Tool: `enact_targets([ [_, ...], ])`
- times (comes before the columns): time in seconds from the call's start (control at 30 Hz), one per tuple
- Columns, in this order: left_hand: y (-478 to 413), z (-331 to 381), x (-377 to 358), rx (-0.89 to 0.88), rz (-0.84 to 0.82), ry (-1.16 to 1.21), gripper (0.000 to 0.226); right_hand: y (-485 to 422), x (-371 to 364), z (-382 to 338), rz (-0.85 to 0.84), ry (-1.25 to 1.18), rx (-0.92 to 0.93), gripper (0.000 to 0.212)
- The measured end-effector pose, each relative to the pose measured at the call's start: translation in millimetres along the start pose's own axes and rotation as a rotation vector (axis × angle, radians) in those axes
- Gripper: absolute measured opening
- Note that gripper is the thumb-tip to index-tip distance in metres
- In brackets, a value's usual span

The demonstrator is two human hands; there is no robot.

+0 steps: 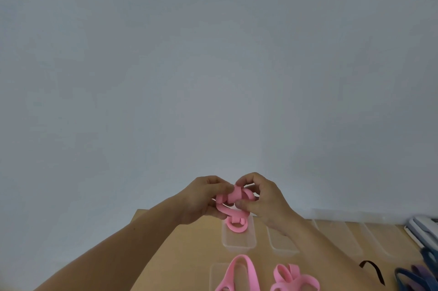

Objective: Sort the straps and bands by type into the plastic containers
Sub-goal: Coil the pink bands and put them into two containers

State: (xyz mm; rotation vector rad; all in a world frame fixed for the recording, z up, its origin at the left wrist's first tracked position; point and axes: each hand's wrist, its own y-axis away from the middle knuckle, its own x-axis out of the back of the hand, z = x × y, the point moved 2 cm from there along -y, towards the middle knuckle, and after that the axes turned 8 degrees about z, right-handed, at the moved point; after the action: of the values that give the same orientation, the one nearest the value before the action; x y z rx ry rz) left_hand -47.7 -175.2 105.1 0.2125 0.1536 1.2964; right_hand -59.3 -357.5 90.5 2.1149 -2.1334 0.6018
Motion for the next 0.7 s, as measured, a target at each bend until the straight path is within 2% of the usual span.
enact_targets([
  [0.1, -0.4, -0.6, -1.0, -0.040, -0.018, 0.031, 0.030, 1.5, 2.5, -2.7, 0.009, 0.007, 0.005, 0.034],
  [0.27, -3.0, -5.2, -0.3, -0.109, -0.021, 0.008, 0.024, -0.5, 10.5, -5.5, -0.104, -0.140, -0.090, 0.024],
  [0.37, -4.2, -8.3, -2.3, -0.174, -0.012, -0.030, 0.022, -4.5, 8.2, -4.3, -0.039, -0.165, -0.175, 0.017],
  [0.5, -4.6, -7.9, -6.1, -0.289, 0.022, -0.101, 0.021, -2.7, 3.6, -2.8, -0.038, -0.159, -0.299, 0.029],
  [0.7, -7.3, -13.5, -5.6, -0.344, 0.046, -0.115, 0.019, -0.8, 6.9, -5.0, 0.003, -0.176, -0.225, 0.017],
])
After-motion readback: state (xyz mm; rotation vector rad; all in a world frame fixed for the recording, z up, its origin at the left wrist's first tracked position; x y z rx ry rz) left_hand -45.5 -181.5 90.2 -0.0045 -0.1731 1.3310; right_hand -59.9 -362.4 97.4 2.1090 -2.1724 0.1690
